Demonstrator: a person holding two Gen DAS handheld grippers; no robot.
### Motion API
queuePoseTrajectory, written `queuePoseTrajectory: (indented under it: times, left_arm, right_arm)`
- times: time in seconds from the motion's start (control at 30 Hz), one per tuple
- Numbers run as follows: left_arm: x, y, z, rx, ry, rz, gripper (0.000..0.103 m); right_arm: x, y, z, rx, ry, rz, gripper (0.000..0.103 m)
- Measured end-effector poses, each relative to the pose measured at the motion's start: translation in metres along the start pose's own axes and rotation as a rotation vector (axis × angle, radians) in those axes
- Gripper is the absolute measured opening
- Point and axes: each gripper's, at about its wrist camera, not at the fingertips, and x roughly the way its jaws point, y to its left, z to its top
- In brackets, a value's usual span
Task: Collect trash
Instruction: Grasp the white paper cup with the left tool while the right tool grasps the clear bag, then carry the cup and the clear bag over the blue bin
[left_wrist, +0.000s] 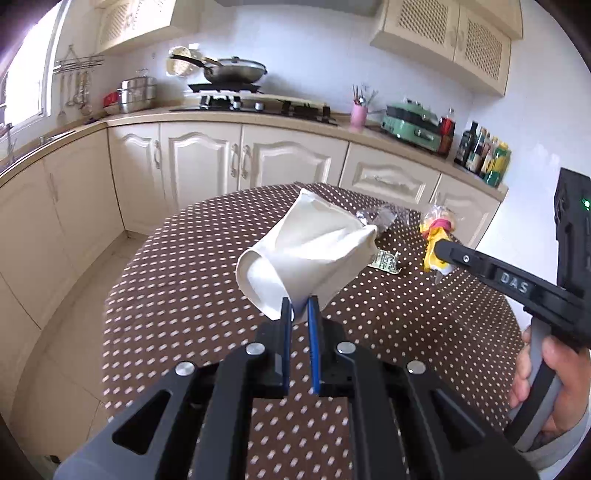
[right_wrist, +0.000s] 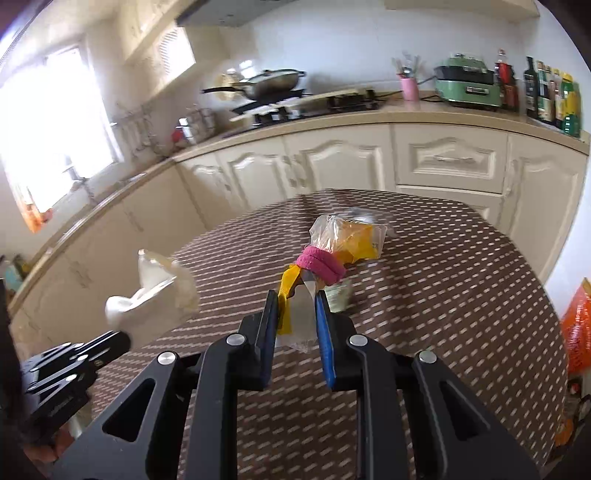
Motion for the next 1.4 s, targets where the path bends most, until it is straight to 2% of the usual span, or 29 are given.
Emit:
queuePoseTrajectory:
  times: [0.13, 0.3, 0.5, 0.7, 0.83, 1.0, 1.17, 1.33, 1.4]
  left_arm:
    - [-0.031, 0.023, -0.011, -0.038, -0.030, 0.022, 0.008]
    - [-0.074, 0.072, -0.031, -0.116, -0.054, 0.086, 0.008]
    - [-0.133, 0.154, -0.084, -0.243, -0.058, 0.246, 0.008]
    - [-0.158, 0.228, -0.142, -0.377, -0.009, 0.353, 0.008]
    - [-0.155, 0.264, -0.178, -0.459, 0.040, 0.380, 0.008]
    - [-0.131, 0.304, -0.221, -0.535, 0.133, 0.404, 0.008]
    - [-0.097, 0.330, -0.245, -0.587, 0.212, 0.390, 0.008]
    - [-0.057, 0.347, -0.268, -0.621, 0.302, 0.400, 0.008]
    - [-0.042, 0.353, -0.276, -0.644, 0.331, 0.383, 0.008]
  right_arm:
    - [-0.011, 0.049, -0.007, -0.076, -0.004, 0.060, 0.019]
    - [-0.006, 0.132, -0.032, -0.172, 0.040, 0.187, 0.019]
    - [0.012, 0.236, -0.075, -0.288, 0.122, 0.336, 0.019]
    - [0.040, 0.315, -0.122, -0.380, 0.223, 0.424, 0.019]
    - [0.068, 0.352, -0.160, -0.433, 0.309, 0.459, 0.019]
    - [0.110, 0.375, -0.207, -0.489, 0.417, 0.432, 0.019]
    - [0.152, 0.374, -0.241, -0.500, 0.517, 0.385, 0.019]
    - [0.175, 0.369, -0.256, -0.508, 0.555, 0.358, 0.019]
    - [0.182, 0.367, -0.258, -0.512, 0.569, 0.349, 0.019]
